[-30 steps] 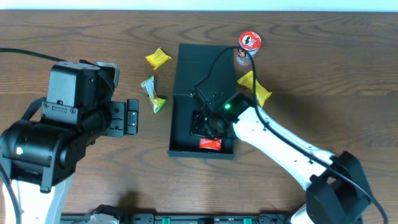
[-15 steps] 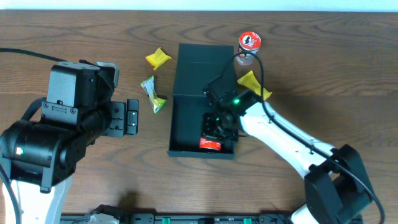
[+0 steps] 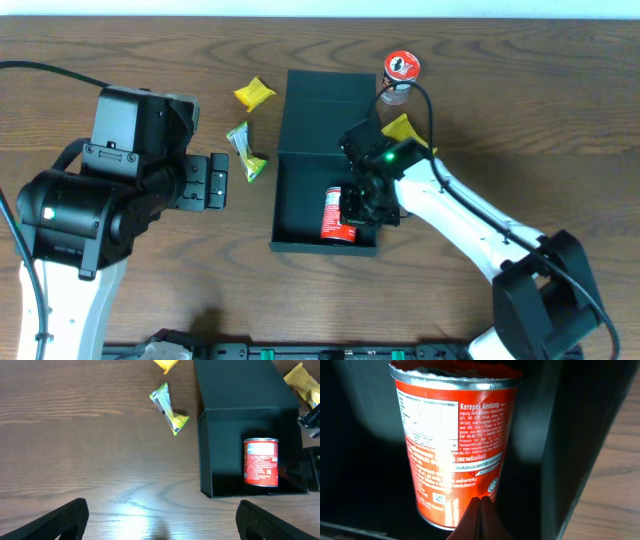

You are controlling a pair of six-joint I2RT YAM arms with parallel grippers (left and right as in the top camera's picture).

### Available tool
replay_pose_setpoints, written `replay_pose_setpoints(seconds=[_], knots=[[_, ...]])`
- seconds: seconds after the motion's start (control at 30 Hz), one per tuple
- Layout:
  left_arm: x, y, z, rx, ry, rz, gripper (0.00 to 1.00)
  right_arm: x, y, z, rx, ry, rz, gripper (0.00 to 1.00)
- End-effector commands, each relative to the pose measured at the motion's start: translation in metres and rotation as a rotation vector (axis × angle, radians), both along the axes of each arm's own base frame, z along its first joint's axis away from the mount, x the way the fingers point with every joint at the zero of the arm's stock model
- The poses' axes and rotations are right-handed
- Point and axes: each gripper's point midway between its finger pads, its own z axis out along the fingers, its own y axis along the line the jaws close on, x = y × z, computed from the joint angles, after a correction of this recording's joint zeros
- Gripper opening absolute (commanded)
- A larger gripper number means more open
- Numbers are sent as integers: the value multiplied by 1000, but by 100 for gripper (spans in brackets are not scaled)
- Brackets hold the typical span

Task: Pack container
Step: 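Stand the can upright at the box's left side and release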

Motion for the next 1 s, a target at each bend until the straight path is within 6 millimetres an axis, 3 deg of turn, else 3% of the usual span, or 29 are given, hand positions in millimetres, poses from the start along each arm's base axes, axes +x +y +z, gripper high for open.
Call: replay_pose_setpoints(seconds=[0.0,0.5,0.7,0.87,0.97], knots=[[0,1,-1,18,-4,-14,95,2,-4,-5,-92,-64,43,2],[0,1,-1,17,-2,-14,95,-1,-8,-26,-202,-64,69,2],[0,1,-1,17,-2,-14,95,-2,25,-25,-35,-23,24,1],[0,1,-1,18,-2,-14,95,19,87,-8,273,-40,-47,2],[-1,1,-2,19,2,-14,95,24,86,-8,269,-61,-51,2]])
